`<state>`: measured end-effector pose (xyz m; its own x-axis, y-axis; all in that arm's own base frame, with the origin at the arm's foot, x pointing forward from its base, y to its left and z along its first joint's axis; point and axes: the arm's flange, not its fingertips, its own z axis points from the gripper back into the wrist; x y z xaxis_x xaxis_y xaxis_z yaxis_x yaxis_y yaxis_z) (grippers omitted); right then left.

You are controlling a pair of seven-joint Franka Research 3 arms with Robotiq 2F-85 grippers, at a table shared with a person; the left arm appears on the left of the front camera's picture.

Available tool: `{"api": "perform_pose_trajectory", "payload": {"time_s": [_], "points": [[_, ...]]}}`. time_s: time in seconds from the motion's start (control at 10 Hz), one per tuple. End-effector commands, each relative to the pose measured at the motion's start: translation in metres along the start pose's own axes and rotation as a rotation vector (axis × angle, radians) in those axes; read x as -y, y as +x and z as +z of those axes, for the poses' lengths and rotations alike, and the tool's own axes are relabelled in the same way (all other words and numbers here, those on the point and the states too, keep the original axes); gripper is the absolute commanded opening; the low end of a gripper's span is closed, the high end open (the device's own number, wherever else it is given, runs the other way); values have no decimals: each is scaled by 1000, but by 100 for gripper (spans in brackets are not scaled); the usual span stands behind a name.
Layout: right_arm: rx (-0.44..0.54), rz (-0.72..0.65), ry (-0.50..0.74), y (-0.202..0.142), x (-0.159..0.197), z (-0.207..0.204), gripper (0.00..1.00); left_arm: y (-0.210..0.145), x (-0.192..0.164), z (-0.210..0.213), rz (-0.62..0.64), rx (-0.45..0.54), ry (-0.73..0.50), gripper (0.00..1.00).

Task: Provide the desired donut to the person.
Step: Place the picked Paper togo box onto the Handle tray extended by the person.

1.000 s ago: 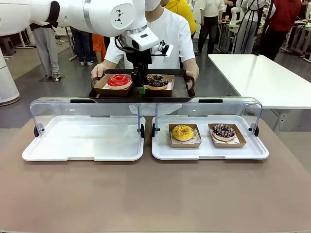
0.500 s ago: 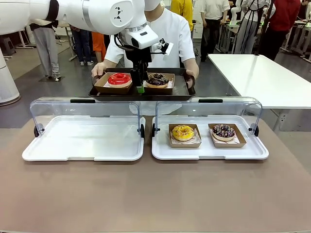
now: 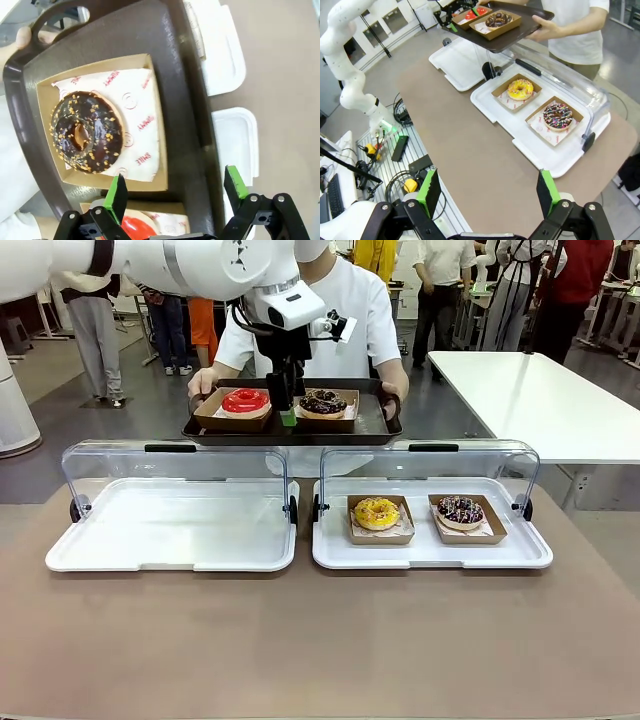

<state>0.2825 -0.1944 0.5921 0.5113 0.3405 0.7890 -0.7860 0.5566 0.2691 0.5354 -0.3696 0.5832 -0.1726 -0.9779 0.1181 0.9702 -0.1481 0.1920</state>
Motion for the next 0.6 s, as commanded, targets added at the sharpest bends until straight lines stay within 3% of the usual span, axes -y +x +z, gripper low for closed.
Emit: {"api": "perform_pose_trajectory", "payload": {"time_s": [0.0,0.5], "points": [[19,13,12,1,1,0,100,-14,33,31,-6,16,-60,100],[19,13,12,1,1,0,100,-66,118,53,-30,51,-55,100]]}}
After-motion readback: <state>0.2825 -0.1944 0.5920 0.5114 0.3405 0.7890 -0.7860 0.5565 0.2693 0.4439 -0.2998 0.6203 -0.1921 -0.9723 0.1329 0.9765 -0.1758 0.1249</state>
